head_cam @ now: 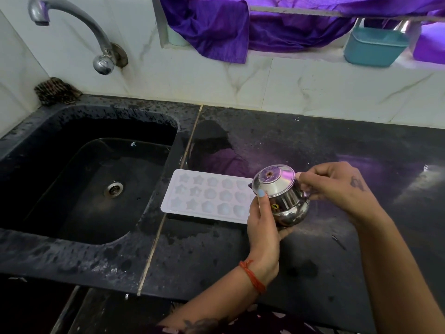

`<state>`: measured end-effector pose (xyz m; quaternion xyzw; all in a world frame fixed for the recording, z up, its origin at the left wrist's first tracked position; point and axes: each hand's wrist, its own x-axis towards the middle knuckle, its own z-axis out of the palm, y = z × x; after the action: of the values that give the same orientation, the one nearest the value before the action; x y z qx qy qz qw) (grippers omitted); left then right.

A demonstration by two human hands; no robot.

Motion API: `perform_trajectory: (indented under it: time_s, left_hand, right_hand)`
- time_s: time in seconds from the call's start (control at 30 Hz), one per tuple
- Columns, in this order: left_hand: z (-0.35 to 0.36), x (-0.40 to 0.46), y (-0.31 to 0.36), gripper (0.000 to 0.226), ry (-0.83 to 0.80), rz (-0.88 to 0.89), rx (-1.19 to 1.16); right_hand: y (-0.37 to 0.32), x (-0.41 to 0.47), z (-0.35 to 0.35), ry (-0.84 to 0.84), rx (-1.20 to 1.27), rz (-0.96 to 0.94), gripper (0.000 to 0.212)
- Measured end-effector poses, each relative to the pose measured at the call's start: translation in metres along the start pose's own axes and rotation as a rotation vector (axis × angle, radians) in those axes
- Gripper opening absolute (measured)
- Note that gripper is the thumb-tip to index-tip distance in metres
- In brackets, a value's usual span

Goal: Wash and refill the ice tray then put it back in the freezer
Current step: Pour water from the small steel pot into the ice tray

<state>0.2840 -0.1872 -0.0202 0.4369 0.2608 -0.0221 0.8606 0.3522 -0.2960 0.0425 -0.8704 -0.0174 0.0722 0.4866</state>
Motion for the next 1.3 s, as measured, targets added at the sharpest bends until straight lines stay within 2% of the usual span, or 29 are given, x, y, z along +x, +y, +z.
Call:
perform_trajectory:
  time_s: [0.13,0.47,0.73,1.3]
  left_hand:
    - [-0.016,0.001,0.012,0.046,0.042,0.024,-0.012]
    - [-0.057,0.005,0.036,0.046,0.156,0.093,-0.062]
    - [-0.080,0.008,0.046,0.053,0.215,0.077,-0.140]
    - [-0.090,0.006,0.057,0.060,0.254,0.010,-0.255]
  right_hand:
    - [-0.014,0.003,0.020,-0.031,0.003,-0.018,0.022]
    - [-0.045,0.007,0.071,-0.110,-0.093,-0.110,0.038]
    - [-0.065,0.010,0.102,-0.112,-0.268,-0.219,0.035]
    - [-0.088,0.008,0.122,-0.143,-0.454,-0.278,0.036]
